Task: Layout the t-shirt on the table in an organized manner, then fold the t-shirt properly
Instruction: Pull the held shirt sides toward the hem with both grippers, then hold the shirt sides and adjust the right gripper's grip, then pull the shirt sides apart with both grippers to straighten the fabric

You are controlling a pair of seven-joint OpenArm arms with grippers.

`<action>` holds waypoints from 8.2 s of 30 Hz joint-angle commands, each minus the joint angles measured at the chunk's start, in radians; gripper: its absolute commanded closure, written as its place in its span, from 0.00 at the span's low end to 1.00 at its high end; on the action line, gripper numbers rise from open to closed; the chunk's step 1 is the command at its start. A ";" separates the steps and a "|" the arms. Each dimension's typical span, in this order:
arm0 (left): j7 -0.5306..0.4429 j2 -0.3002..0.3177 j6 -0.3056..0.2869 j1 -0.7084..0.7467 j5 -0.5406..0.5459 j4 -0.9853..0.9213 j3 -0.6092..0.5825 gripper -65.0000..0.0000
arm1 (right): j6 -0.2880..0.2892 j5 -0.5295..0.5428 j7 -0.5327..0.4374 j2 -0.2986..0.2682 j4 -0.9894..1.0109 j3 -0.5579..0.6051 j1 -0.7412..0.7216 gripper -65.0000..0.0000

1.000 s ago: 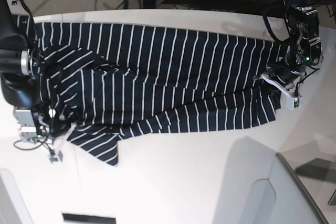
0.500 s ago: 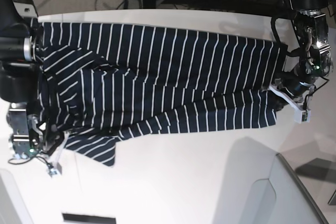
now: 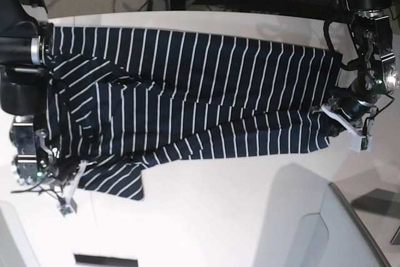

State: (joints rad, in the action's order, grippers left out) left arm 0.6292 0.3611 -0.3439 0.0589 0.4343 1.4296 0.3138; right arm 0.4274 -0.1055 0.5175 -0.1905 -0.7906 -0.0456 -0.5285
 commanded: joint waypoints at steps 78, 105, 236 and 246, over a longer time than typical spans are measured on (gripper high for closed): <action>0.062 -0.024 -0.007 0.120 0.004 0.096 0.049 1.00 | -0.002 -0.069 0.192 0.072 -0.470 -0.040 0.354 0.98; 0.059 -0.026 -0.007 0.118 0.004 0.067 0.051 1.00 | -0.009 -0.046 -0.052 0.069 0.307 -0.069 -0.126 0.46; 0.153 0.048 -0.007 0.127 0.013 0.290 0.064 1.00 | 0.000 -0.135 -0.652 0.032 0.366 -0.053 -0.167 1.00; 0.153 0.045 -0.007 0.134 0.013 0.287 0.055 1.00 | 0.000 -0.135 -0.693 0.032 0.368 -0.053 -0.196 1.00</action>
State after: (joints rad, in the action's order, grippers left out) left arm 0.8013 0.3904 -0.3477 0.2001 0.4416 1.7016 0.3645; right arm 0.4282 -0.2478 -0.1394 -0.1490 -0.4072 -0.0982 -0.6857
